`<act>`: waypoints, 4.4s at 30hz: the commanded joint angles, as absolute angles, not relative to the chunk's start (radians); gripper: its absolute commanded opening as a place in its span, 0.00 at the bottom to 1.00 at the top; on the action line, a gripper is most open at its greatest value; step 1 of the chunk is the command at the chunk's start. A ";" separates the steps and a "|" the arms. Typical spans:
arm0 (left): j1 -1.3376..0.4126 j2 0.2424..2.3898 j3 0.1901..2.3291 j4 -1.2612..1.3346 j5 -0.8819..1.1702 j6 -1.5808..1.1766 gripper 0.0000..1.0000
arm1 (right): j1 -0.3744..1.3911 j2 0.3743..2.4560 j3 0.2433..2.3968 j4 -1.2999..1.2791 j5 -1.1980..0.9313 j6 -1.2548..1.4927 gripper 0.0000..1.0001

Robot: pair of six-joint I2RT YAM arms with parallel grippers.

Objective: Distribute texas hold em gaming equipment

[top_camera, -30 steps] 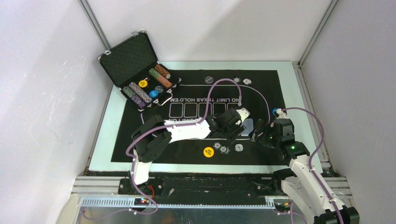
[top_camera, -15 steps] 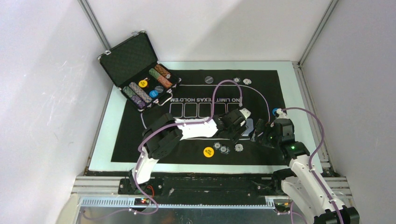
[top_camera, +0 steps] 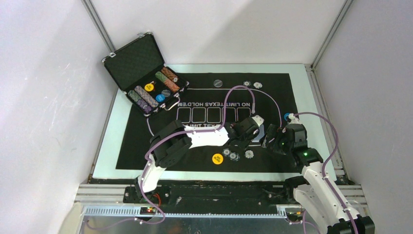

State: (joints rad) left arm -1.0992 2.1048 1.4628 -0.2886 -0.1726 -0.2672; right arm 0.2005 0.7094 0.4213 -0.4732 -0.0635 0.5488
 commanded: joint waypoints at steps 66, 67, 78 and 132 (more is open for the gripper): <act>-0.981 1.921 1.174 -0.076 0.048 -0.555 0.50 | 0.194 0.696 0.425 -0.449 -0.048 0.557 0.99; -0.988 1.922 1.169 -0.076 0.052 -0.555 0.48 | 0.194 0.696 0.426 -0.450 -0.049 0.556 0.99; -1.065 1.920 1.172 -0.079 0.083 -0.547 0.40 | 0.194 0.691 0.426 -0.453 -0.049 0.556 1.00; -1.069 1.914 1.217 -0.103 0.075 -0.553 0.41 | 0.191 0.685 0.426 -0.455 -0.040 0.555 1.00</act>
State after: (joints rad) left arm -1.0649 1.9766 1.2274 -0.0906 0.0803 -0.5503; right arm 0.1940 0.6971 0.4213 -0.4740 -0.0559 0.5491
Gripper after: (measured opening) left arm 0.399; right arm 0.993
